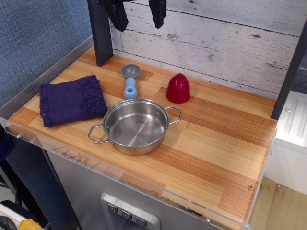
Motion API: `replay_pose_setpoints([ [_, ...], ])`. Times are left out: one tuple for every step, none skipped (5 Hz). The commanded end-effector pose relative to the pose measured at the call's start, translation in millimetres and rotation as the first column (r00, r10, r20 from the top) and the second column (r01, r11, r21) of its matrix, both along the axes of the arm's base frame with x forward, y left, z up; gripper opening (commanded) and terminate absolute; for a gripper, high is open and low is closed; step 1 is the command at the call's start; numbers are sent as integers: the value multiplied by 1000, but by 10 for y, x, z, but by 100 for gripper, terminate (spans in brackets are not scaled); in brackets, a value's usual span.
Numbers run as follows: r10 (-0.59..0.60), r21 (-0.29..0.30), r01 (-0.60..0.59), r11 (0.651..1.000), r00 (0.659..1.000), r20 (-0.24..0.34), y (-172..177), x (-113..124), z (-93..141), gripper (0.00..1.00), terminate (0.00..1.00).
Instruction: Pick up the red fruit and place it on the near edge of the table
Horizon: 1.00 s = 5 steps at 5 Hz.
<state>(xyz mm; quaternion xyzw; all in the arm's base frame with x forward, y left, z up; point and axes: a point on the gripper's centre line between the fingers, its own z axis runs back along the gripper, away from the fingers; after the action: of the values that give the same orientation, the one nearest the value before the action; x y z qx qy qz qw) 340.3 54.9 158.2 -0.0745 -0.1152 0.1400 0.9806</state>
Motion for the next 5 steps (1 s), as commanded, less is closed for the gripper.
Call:
replay_pose_setpoints([
  [0, 0, 0, 1000, 1000, 0, 0, 0, 0, 100, 0],
  [-48, 11, 48, 999, 999, 10, -111, 117, -119, 100, 0],
  [-78, 15, 78, 997, 997, 8, -210, 218, -255, 100, 0],
  [-98, 30, 97, 995, 995, 2, -292, 289, -391, 100, 0],
  [-73, 34, 74, 997, 997, -6, -304, 312, -516, 100, 0],
])
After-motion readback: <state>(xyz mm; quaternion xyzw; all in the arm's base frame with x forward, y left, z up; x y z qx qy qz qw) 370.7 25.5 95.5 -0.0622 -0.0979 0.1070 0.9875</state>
